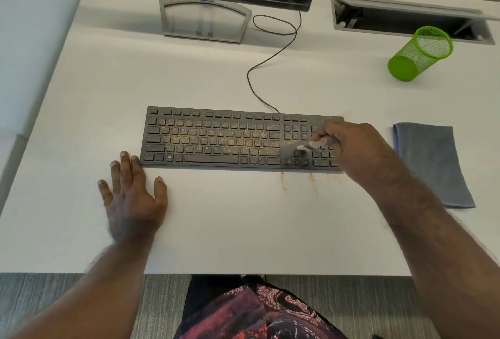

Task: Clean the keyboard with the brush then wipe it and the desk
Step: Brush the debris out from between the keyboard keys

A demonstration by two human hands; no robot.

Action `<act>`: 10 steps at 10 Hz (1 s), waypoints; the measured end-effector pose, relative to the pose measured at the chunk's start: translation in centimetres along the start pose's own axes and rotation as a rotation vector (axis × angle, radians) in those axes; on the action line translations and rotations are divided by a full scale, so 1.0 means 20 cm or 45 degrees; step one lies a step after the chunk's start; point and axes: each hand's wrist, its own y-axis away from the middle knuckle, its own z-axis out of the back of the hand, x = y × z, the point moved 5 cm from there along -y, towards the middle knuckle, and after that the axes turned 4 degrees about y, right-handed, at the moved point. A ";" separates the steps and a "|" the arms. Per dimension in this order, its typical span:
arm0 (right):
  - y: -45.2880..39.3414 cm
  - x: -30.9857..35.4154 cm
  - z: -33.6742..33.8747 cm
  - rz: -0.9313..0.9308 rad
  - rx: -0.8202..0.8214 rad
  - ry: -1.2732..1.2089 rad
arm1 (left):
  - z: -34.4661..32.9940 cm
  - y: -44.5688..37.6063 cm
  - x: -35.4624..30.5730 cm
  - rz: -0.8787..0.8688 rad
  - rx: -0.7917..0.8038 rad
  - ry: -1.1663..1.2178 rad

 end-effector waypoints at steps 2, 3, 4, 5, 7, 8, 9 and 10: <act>0.00 0.03 0.04 0.051 -0.161 -0.022 | 0.00 0.00 0.00 0.001 -0.004 0.008; 0.00 0.02 0.00 0.006 -0.065 0.000 | 0.00 0.00 0.00 -0.001 -0.005 0.006; 0.02 -0.03 -0.01 -0.033 0.029 0.015 | 0.00 0.00 0.00 -0.002 -0.008 0.008; 0.03 -0.05 0.01 -0.075 0.043 0.051 | 0.00 0.00 0.00 -0.001 -0.009 0.001; 0.06 0.02 0.03 0.019 -0.146 -0.037 | 0.00 0.00 0.00 -0.003 0.001 -0.002; 0.08 0.02 0.01 -0.024 -0.123 0.045 | 0.00 0.00 0.00 -0.002 -0.011 0.014; 0.10 -0.01 0.01 -0.144 -0.106 0.073 | 0.00 0.00 0.00 0.002 -0.008 0.010; 0.12 0.00 0.04 -0.160 -0.225 0.025 | -0.01 0.00 0.00 -0.001 -0.004 0.006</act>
